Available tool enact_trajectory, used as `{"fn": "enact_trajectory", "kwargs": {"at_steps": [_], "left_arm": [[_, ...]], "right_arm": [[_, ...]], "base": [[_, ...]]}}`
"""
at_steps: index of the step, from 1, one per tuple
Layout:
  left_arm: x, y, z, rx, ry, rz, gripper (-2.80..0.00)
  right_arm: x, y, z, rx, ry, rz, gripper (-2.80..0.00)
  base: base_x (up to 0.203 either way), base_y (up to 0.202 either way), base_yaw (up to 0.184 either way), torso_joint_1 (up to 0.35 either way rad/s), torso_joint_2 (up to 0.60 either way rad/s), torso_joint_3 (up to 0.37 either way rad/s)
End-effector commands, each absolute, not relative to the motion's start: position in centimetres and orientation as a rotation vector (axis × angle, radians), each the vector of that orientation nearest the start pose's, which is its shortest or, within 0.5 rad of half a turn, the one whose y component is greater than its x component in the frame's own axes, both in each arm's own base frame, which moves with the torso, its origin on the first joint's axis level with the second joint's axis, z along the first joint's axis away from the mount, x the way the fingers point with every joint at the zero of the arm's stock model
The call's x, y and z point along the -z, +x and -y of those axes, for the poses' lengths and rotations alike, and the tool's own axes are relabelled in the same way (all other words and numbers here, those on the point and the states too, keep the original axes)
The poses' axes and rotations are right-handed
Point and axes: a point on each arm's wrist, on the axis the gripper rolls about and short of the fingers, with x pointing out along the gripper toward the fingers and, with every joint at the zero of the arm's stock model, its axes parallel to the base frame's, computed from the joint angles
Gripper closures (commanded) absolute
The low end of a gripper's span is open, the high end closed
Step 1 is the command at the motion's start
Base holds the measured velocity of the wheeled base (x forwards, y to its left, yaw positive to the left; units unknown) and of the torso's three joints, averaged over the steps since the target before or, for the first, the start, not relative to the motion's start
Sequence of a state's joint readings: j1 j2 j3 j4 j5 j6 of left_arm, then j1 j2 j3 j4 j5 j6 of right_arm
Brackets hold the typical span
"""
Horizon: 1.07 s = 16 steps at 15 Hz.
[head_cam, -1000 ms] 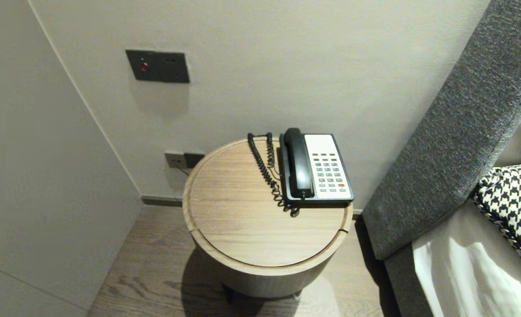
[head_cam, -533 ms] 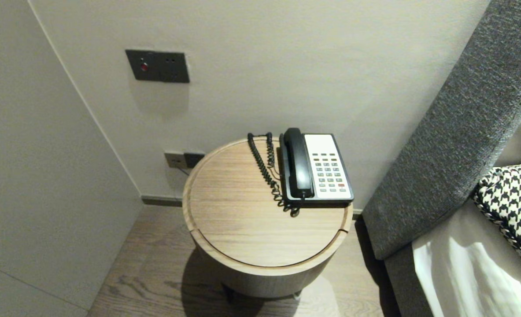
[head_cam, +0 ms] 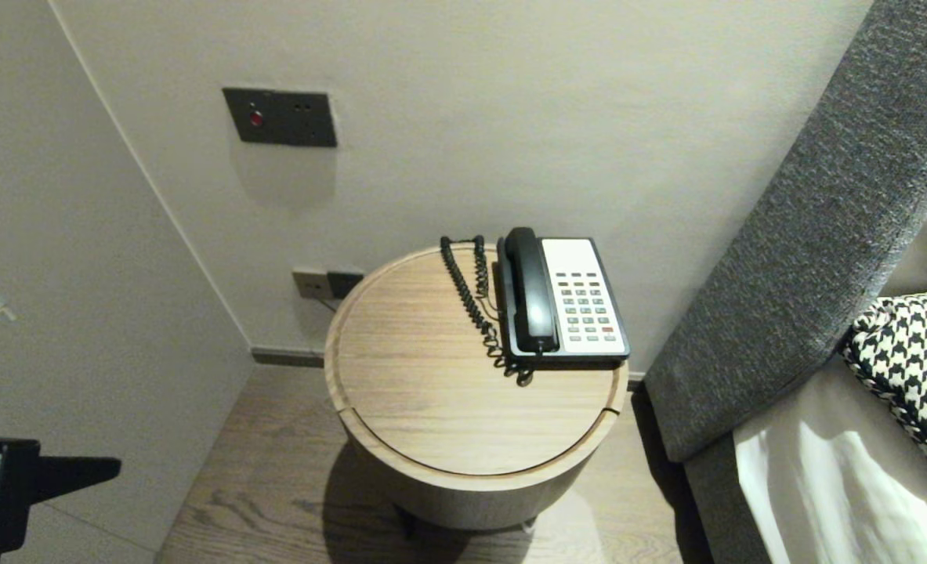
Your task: Open the nightstand drawer
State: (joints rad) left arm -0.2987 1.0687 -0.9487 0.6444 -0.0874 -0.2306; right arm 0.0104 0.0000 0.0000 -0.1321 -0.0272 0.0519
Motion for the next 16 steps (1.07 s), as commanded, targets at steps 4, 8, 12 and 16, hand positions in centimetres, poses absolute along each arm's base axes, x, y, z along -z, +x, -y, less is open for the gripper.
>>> {"fn": "enact_trajectory", "kwargs": {"at_steps": [4, 8, 12, 16], "left_arm": [[-23.5, 16.1, 9.1, 0.359, -0.172, -1.036, 0.0], [-21.4, 19.7, 12.5, 0.398, -0.179, -1.025, 0.0], [-19.7, 22.1, 15.0, 0.41, -0.211, -1.02, 0.0], [-18.1, 22.8, 16.6, 0.421, -0.223, -1.05, 0.0]], "right_arm": [[-7.8, -2.0, 0.1, 0.014, 0.054, 0.094, 0.0], [-7.8, -2.0, 0.1, 0.014, 0.054, 0.094, 0.0], [-7.8, -2.0, 0.1, 0.014, 0.054, 0.094, 0.0], [-7.8, -2.0, 0.1, 0.014, 0.054, 0.092, 0.0]], "base": [[0.0, 0.0, 0.0, 0.0, 0.0, 0.0], [0.0, 0.0, 0.0, 0.0, 0.0, 0.0], [0.0, 0.0, 0.0, 0.0, 0.0, 0.0], [0.0, 0.0, 0.0, 0.0, 0.0, 0.0]]}}
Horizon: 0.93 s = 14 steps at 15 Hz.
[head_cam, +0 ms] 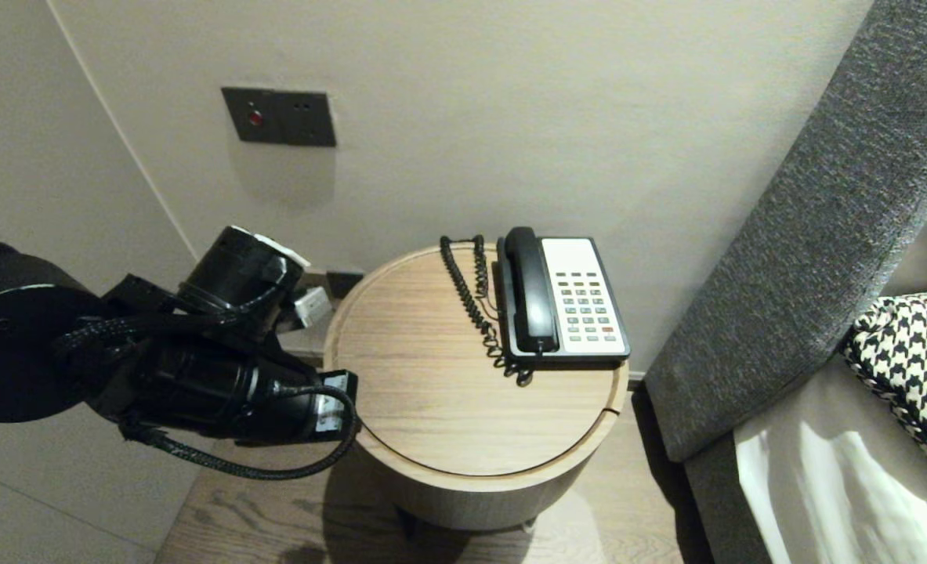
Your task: Open the nightstand drawer
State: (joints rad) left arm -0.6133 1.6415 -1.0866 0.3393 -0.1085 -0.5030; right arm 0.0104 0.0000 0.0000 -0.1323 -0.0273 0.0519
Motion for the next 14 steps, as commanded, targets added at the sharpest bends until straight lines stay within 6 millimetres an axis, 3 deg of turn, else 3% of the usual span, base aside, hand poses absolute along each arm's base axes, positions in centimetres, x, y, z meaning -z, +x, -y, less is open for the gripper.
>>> {"fn": "enact_trajectory", "kwargs": {"at_steps": [1, 14], "left_arm": [[-18.0, 23.3, 16.9, 0.42, -0.247, -1.026, 0.0], [-16.2, 23.9, 17.5, 0.368, -0.313, -1.067, 0.0]], "right_arm": [[-7.8, -2.0, 0.1, 0.014, 0.054, 0.093, 0.0], [-7.8, -2.0, 0.1, 0.015, 0.054, 0.092, 0.0]], "base": [[0.0, 0.0, 0.0, 0.0, 0.0, 0.0], [0.0, 0.0, 0.0, 0.0, 0.0, 0.0]]}}
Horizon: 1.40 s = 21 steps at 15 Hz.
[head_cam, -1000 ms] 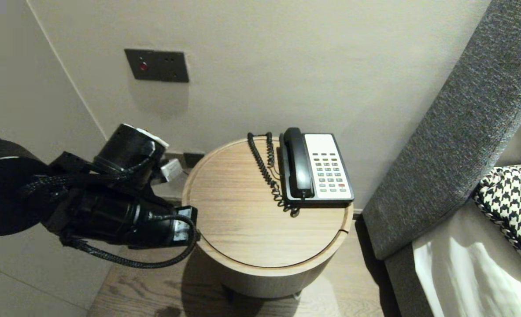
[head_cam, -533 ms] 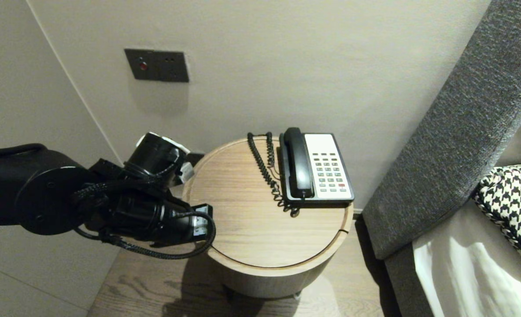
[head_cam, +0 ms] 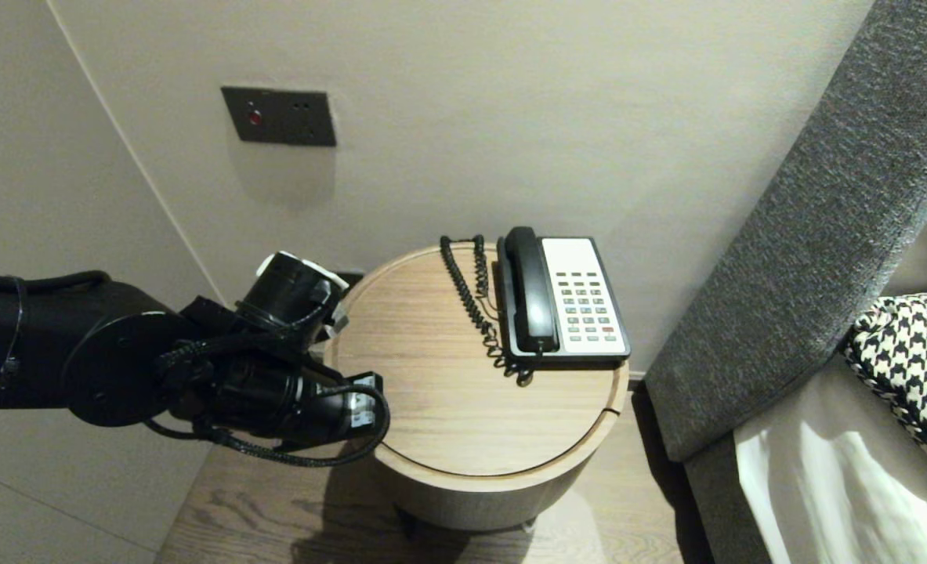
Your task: Open the nightstand drawer
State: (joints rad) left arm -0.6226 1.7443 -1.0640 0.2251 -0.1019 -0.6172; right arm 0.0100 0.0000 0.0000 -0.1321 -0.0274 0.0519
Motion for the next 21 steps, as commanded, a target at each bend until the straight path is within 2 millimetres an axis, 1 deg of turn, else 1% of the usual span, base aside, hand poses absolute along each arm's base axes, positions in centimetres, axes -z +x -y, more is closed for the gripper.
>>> {"fn": "enact_trajectory", "kwargs": {"at_steps": [1, 7, 11, 13, 17, 19, 21], "left_arm": [[-16.1, 23.8, 17.6, 0.368, -0.313, -1.07, 0.0], [-15.1, 22.6, 18.1, 0.393, -0.283, -1.102, 0.0], [-15.1, 21.9, 17.9, 0.403, -0.276, -1.103, 0.0], [-15.2, 21.0, 17.7, 0.418, -0.27, -1.107, 0.0], [-14.0, 19.3, 17.7, 0.446, -0.24, -1.134, 0.0], [-14.5, 18.6, 17.7, 0.474, -0.246, -1.105, 0.0], [-15.8, 18.8, 17.9, 0.499, -0.269, -1.049, 0.0]], "right_arm": [[-7.8, -2.0, 0.1, 0.014, 0.054, 0.093, 0.0], [-7.8, -2.0, 0.1, 0.014, 0.054, 0.094, 0.0], [-7.8, -2.0, 0.1, 0.015, 0.054, 0.094, 0.0], [-7.8, -2.0, 0.1, 0.014, 0.054, 0.094, 0.0], [-7.8, -2.0, 0.1, 0.016, 0.054, 0.094, 0.0], [-7.8, -2.0, 0.1, 0.014, 0.054, 0.093, 0.0], [-7.8, -2.0, 0.1, 0.015, 0.054, 0.093, 0.0]], "base": [[0.0, 0.0, 0.0, 0.0, 0.0, 0.0], [0.0, 0.0, 0.0, 0.0, 0.0, 0.0], [0.0, 0.0, 0.0, 0.0, 0.0, 0.0], [0.0, 0.0, 0.0, 0.0, 0.0, 0.0], [0.0, 0.0, 0.0, 0.0, 0.0, 0.0], [0.0, 0.0, 0.0, 0.0, 0.0, 0.0], [0.0, 0.0, 0.0, 0.0, 0.0, 0.0]]}}
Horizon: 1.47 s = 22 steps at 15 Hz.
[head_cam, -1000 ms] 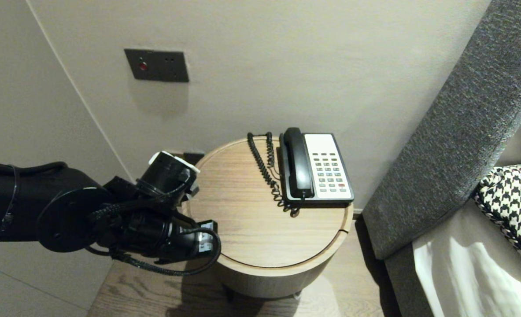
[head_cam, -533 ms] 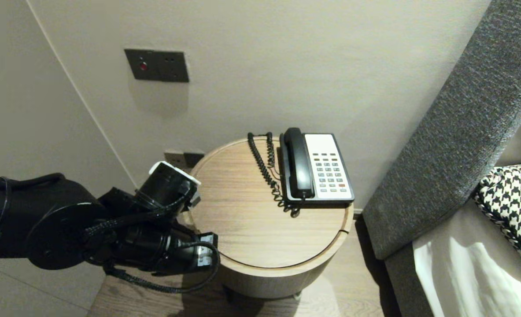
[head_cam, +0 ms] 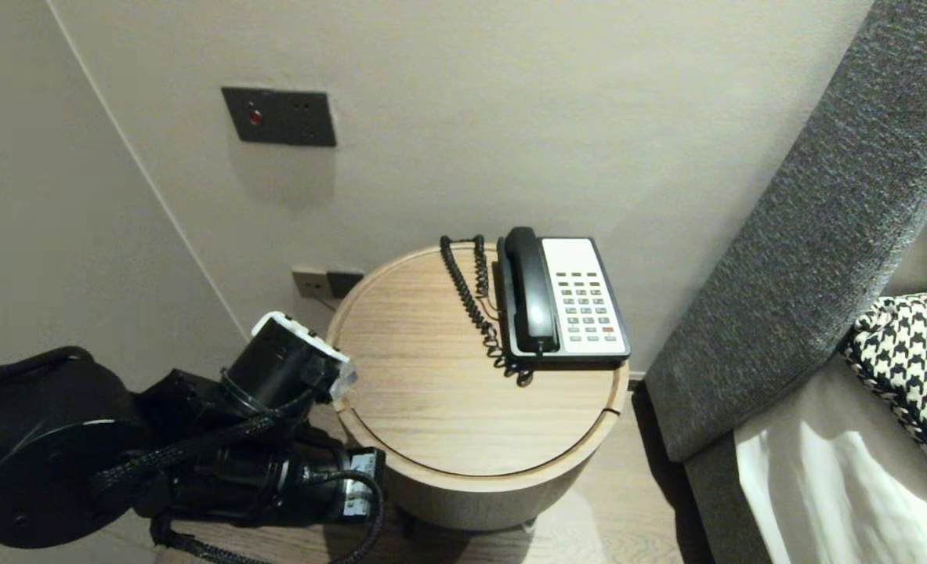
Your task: Open the nightstand drawer
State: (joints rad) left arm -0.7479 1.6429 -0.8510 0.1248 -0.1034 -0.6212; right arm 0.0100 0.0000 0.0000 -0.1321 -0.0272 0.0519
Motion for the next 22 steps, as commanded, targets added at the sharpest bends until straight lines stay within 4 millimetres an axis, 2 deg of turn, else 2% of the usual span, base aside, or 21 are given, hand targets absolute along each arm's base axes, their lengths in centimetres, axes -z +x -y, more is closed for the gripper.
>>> {"fn": "enact_trajectory", "kwargs": {"at_steps": [1, 4, 6, 9, 14, 22], "left_arm": [[-16.0, 19.2, 18.1, 0.499, -0.279, -1.027, 0.0], [-15.6, 20.9, 18.9, 0.495, -0.303, -0.969, 0.0], [-14.2, 21.9, 19.8, 0.488, -0.297, -0.973, 0.0], [-13.4, 21.6, 19.6, 0.479, -0.288, -0.996, 0.0], [-12.8, 19.9, 18.9, 0.496, -0.268, -1.036, 0.0], [-10.5, 15.0, 18.7, 0.595, -0.199, -1.119, 0.0]], "right_arm": [[-7.8, -2.0, 0.1, 0.014, 0.054, 0.092, 0.0], [-7.8, -2.0, 0.1, 0.014, 0.054, 0.094, 0.0], [-7.8, -2.0, 0.1, 0.014, 0.054, 0.094, 0.0], [-7.8, -2.0, 0.1, 0.015, 0.054, 0.091, 0.0], [-7.8, -2.0, 0.1, 0.014, 0.054, 0.092, 0.0], [-7.8, -2.0, 0.1, 0.015, 0.054, 0.094, 0.0]], "base": [[0.0, 0.0, 0.0, 0.0, 0.0, 0.0], [0.0, 0.0, 0.0, 0.0, 0.0, 0.0], [0.0, 0.0, 0.0, 0.0, 0.0, 0.0], [0.0, 0.0, 0.0, 0.0, 0.0, 0.0], [0.0, 0.0, 0.0, 0.0, 0.0, 0.0], [0.0, 0.0, 0.0, 0.0, 0.0, 0.0]]}}
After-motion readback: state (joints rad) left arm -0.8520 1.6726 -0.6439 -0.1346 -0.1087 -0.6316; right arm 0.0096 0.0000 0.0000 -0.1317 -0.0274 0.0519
